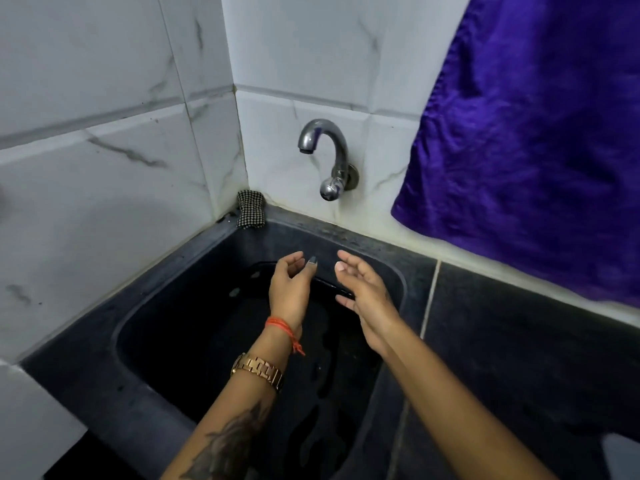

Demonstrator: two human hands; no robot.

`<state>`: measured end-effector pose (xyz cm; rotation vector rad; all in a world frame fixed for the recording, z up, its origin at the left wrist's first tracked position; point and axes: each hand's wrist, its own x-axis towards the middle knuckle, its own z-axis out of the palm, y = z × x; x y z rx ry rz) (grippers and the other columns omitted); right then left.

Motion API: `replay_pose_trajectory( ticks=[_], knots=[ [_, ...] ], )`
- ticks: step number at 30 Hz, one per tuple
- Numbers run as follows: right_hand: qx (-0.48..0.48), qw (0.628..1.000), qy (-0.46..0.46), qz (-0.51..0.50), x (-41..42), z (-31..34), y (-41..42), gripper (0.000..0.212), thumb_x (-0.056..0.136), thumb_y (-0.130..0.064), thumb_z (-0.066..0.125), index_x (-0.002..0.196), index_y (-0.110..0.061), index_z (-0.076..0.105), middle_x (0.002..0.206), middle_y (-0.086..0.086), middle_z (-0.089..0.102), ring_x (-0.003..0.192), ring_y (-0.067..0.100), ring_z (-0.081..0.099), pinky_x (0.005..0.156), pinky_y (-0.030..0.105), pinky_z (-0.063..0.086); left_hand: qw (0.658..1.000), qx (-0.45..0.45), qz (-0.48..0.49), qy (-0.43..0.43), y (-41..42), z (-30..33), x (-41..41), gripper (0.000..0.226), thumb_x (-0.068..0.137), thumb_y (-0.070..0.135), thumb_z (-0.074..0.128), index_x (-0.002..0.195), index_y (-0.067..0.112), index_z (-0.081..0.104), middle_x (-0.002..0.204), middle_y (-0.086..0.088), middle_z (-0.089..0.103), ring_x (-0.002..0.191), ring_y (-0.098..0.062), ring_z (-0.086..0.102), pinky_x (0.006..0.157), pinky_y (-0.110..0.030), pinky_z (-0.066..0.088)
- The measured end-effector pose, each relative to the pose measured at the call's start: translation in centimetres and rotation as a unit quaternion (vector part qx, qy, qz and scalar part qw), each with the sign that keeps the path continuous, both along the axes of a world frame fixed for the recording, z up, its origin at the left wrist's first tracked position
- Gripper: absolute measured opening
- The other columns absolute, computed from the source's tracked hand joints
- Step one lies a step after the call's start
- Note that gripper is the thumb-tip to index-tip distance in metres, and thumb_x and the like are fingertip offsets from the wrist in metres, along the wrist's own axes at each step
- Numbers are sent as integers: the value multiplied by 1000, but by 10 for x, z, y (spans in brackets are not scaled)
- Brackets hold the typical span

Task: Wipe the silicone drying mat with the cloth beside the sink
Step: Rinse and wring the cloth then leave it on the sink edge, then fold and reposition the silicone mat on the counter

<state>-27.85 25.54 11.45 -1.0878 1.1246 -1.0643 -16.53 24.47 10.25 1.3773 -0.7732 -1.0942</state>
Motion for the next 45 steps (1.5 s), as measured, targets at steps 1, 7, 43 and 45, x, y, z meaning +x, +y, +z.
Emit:
replay_pose_trajectory(
  ticks=[1,7,43,45],
  knots=[
    [1,1000,-2,-6,-9,-1,13,38,92,-26,55,130,-24,50,132,-3,51,108,-1,50,104,40,40,1000,-1,-9,-1,12,0,-8,29,87,19,60,115,21,54,121,-2,58,113,-15,54,103,-42,41],
    [5,999,-22,-49,-66,-9,81,33,92,-24,55,125,-26,54,116,-15,56,106,-2,52,100,36,42,998,-10,-60,-13,72,-3,-65,27,87,20,61,113,23,54,120,0,59,111,-12,54,100,-37,42],
    [77,875,-95,-469,-453,-86,403,20,93,-21,53,113,-21,56,120,-2,56,112,13,51,89,34,45,921,-3,-315,-229,320,-89,-410,39,86,23,61,123,18,50,129,-11,51,112,-26,53,98,-42,43],
    [74,867,-72,-487,-469,-88,411,21,93,-19,53,114,-21,55,119,-3,55,114,14,50,93,36,43,916,-9,-316,-246,320,-90,-414,41,86,24,61,125,16,50,130,-12,49,114,-27,52,99,-42,43]
  ],
)
